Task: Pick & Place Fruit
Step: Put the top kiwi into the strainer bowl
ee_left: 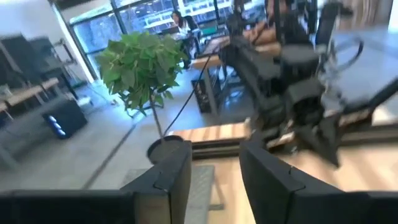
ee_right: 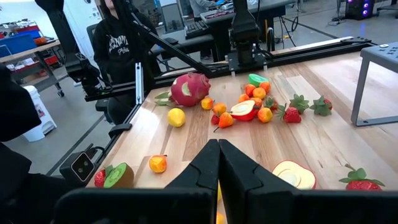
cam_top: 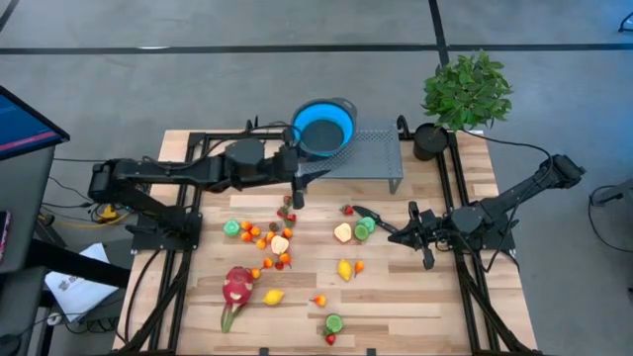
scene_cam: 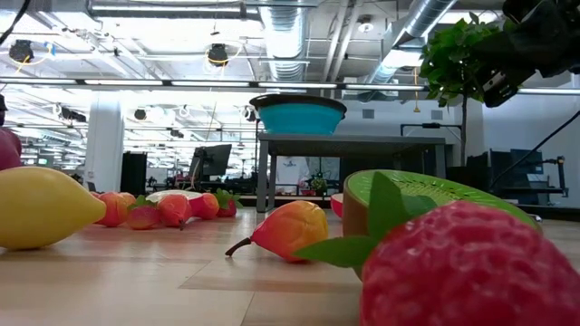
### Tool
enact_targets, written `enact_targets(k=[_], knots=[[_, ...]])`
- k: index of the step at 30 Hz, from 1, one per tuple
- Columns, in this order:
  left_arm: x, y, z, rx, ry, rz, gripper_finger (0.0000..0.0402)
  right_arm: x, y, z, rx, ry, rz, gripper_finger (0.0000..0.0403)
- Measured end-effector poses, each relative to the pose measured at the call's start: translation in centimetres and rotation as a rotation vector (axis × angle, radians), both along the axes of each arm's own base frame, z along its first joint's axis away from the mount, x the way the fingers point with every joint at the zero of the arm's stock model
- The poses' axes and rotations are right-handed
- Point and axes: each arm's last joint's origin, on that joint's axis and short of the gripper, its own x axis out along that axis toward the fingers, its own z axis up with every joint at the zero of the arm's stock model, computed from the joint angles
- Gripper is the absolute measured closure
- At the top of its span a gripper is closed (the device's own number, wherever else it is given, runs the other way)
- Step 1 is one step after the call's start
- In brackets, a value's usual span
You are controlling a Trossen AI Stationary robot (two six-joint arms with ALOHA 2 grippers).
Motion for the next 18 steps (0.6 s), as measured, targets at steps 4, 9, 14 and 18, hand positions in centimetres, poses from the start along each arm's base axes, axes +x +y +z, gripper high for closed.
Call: enact_targets(k=[4, 9, 14, 18], knots=[[0.0, -0.2, -0.9, -0.061, 0.014, -0.043, 0.0288, 0.0, 0.0, 0.0, 0.0, 0.0, 0.0, 0.0403], [0.3, -0.6, -3.6, -0.101, -0.001, -0.169, 0.0309, 0.0, 0.0, 0.0, 0.0, 0.0, 0.0, 0.0403], [-0.1, -1.2, -5.7, -0.109, -0.107, -0.36, 0.0339, 0.0, 0.0, 0.0, 0.0, 0.0, 0.0, 0.0403], [-0.5, -1.4, -7.2, -0.104, -0.128, -0.409, 0.0365, 0.0, 0.0, 0.0, 0.0, 0.0, 0.0, 0.0403]])
